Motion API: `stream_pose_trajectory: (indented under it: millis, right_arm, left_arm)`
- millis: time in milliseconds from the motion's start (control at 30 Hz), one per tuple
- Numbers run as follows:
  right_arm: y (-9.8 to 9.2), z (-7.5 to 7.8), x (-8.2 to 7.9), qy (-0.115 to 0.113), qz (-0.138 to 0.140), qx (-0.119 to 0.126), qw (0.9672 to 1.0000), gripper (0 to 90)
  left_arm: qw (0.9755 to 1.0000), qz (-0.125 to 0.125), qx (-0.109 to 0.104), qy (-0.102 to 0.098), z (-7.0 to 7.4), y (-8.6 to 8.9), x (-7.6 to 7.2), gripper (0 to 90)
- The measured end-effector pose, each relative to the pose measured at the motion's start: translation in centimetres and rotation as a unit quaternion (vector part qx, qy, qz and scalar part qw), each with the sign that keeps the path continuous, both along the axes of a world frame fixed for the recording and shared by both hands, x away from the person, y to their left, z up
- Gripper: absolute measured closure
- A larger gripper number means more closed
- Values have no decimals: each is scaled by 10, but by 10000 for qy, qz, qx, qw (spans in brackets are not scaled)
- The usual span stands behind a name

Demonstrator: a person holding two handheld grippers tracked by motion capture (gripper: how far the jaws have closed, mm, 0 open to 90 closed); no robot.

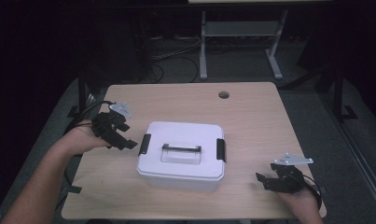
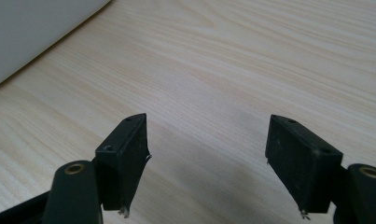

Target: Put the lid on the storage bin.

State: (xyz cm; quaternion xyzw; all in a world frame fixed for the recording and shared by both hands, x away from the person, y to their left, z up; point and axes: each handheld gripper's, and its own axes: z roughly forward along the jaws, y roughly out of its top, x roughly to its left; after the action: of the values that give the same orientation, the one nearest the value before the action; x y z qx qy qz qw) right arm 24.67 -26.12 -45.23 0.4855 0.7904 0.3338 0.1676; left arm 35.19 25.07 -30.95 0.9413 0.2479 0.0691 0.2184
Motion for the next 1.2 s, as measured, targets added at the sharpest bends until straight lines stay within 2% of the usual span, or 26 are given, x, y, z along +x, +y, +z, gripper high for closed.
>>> stream_pose_trajectory:
  millis: [167, 233, 367, 433, 533, 567, 600, 667, 733, 800, 867, 900, 1000, 1033, 1067, 1133, 1167, 1200]
  right_arm:
    - [-1, 0, 0, -20, 6, -14, 10000, 294]
    - [-2, 0, 0, -1, -9, 2, 10000, 295]
    - [-2, -1, -1, 2, -37, 7, 10000, 296]
    - [-3, -1, -1, 3, -43, 13, 10000, 298]
    - [-3, -1, -1, 8, -53, 19, 10000, 298]
    - [-3, -1, -1, 7, -46, 18, 10000, 298]
    - [-3, -1, -1, 4, -41, 10, 10000, 299]
    - [-3, -1, -1, 8, -39, 13, 10000, 299]
    - [-3, -1, -1, 19, -29, -4, 10000, 299]
    - [-3, -2, -1, 21, -31, -4, 10000, 299]
    - [-3, -2, -1, 20, -24, -5, 10000, 301]
    - [-3, -2, -1, 17, -29, -7, 10000, 301]
    - [-3, -2, -1, 13, -18, -3, 10000, 302]
    - [-3, -2, -1, 14, -13, -2, 10000, 303]
    - [-3, -2, -1, 17, -12, -8, 10000, 304]
    - [-3, -2, -1, 14, -13, -11, 10000, 305]
    - [-3, -2, -1, 17, -12, -14, 10000, 305]
    - [-3, -2, -1, 25, -10, -19, 10000, 307]
  left_arm:
    - [9997, 39, -17, 225, -24, 4, -3, 279]
    - [9997, 43, -42, 235, -32, 5, -4, 283]
    - [9993, 90, -245, 267, -45, 9, -7, 295]
    - [9985, 180, -442, 287, -50, 12, -9, 302]
    - [9949, 365, -928, 155, -58, 19, -13, 348]
    - [9940, 399, -1020, 82, -60, 21, -14, 374]
    - [9915, 551, -1183, -12, -63, 22, -16, 410]
    - [9895, 705, -1217, -323, -67, 23, -20, 496]
    - [9882, 694, -1282, -468, -69, 24, -23, 562]
    - [9877, 656, -1290, -591, -71, 23, -27, 673]
    - [9858, 680, -1386, -666, -73, 22, -30, 774]
    - [9845, 697, -1425, -754, -74, 21, -32, 792]
    - [9812, 716, -1616, -774, -77, 19, -37, 812]
    - [9800, 696, -1743, -664, -78, 18, -38, 813]
    - [9783, 686, -1851, -636, -80, 16, -40, 816]
    - [9789, 646, -1851, -584, -81, 14, -41, 816]
    - [9780, 631, -1900, -592, -82, 12, -42, 816]
    - [9781, 598, -1924, -524, -83, 11, -43, 816]
